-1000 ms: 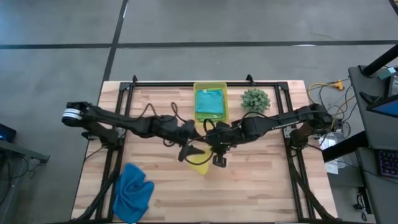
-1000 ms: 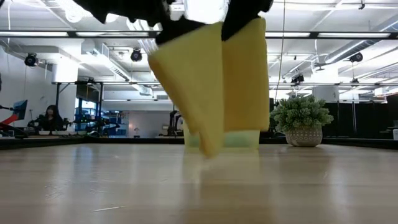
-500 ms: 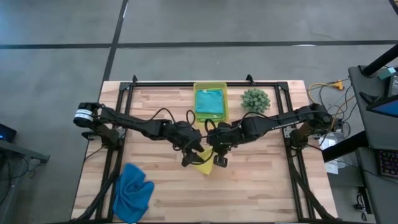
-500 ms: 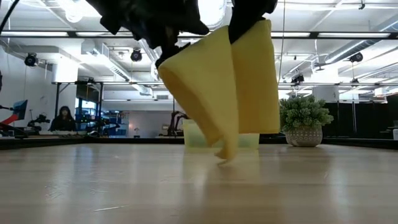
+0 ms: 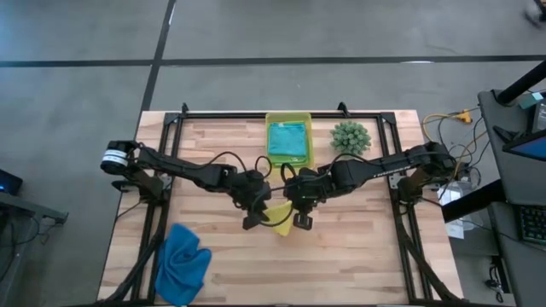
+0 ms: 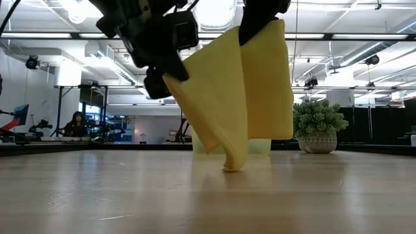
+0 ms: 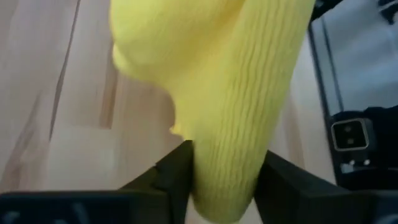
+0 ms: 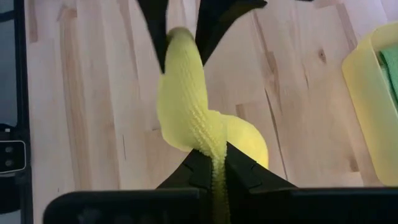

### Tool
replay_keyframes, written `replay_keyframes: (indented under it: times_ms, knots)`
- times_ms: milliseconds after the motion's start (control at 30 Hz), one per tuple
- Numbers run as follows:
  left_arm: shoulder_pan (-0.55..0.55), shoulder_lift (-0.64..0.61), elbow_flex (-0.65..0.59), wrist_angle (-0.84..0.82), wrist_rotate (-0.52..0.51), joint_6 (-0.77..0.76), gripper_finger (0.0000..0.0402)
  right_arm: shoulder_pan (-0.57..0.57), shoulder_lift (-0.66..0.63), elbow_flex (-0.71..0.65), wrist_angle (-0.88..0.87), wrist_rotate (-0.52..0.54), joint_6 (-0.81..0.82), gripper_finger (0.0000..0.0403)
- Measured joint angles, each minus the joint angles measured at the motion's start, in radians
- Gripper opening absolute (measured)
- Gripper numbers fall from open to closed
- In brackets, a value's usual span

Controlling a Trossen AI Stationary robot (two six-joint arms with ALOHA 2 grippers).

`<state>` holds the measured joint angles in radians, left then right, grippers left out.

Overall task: Fold microfiber towels
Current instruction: Put the yellow microfiber cloth into the yellow bin

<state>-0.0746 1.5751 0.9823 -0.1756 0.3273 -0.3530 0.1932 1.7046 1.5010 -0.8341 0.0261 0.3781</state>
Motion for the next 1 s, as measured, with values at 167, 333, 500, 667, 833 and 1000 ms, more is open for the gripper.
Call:
replay_keyframes:
  times_ms: [167,333,500,667,833,1000]
  knots:
    - [0.001,-0.020,0.000,-0.048,-0.028,0.042,0.0034,0.000,0.000,0.000,-0.001,-0.006,0.011,0.0009]
    - [0.001,-0.092,0.001,-0.097,-0.082,0.094,0.0009,0.000,0.000,0.000,-0.018,-0.014,0.008,0.0009]
    - [0.020,-0.192,0.005,-0.162,-0.130,0.161,0.0002,0.000,0.000,0.000,-0.048,-0.026,-0.030,0.0009]
    - [0.052,-0.257,0.005,-0.206,-0.149,0.213,0.0001,-0.010,-0.001,0.003,-0.054,-0.021,-0.109,0.0009]
    - [0.095,-0.272,0.010,-0.222,-0.149,0.240,0.0001,-0.034,-0.002,0.004,-0.060,-0.021,-0.201,0.0009]
    - [0.133,-0.262,0.047,-0.251,-0.147,0.310,0.0000,-0.077,-0.019,0.004,-0.092,-0.022,-0.327,0.0009]
